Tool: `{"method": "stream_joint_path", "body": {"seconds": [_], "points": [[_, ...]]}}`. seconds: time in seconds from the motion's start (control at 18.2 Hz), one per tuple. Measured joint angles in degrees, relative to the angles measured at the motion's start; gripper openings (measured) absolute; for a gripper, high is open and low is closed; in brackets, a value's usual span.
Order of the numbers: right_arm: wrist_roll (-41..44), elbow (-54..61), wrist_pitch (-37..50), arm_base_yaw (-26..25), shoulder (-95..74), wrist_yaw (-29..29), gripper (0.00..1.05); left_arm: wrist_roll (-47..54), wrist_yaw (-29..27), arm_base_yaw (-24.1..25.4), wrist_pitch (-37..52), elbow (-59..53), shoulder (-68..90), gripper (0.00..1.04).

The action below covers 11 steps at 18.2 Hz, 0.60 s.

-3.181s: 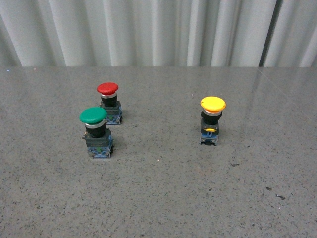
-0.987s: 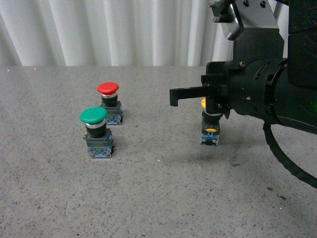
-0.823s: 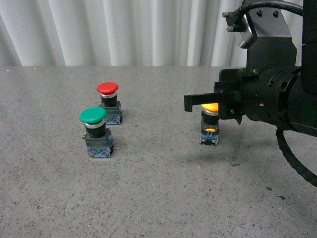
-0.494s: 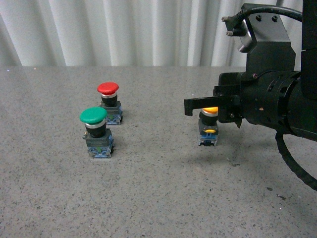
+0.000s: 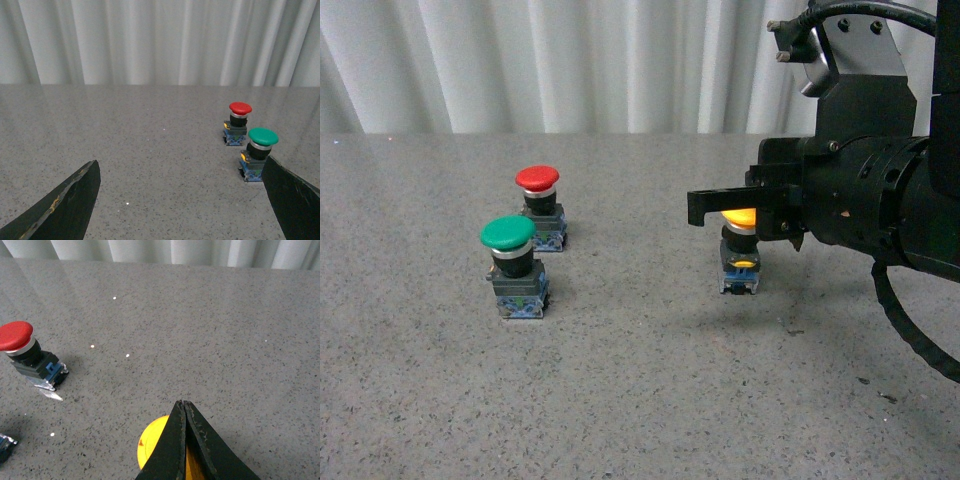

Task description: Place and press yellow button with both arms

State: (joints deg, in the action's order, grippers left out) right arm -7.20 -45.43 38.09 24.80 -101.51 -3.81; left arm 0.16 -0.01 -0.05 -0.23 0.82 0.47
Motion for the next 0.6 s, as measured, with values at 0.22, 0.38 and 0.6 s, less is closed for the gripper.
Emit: {"method": "stream_joint_path", "body": {"seconds": [0.22, 0.38, 0.6], "points": [[0.02, 0.2, -1.29, 0.76, -0.04, 0.42, 0.02, 0.0, 0.0, 0.0, 0.0, 0.0, 0.0, 0.98], [0.02, -0.02, -1.64, 0.76, -0.57, 0.39, 0.02, 0.0, 0.0, 0.0, 0.02, 0.0, 0.0, 0.98], [0.04, -1.05, -3.04, 0.7, -1.53, -0.39, 0.02, 0.0, 0.0, 0.0, 0.0, 0.0, 0.0, 0.98]]}}
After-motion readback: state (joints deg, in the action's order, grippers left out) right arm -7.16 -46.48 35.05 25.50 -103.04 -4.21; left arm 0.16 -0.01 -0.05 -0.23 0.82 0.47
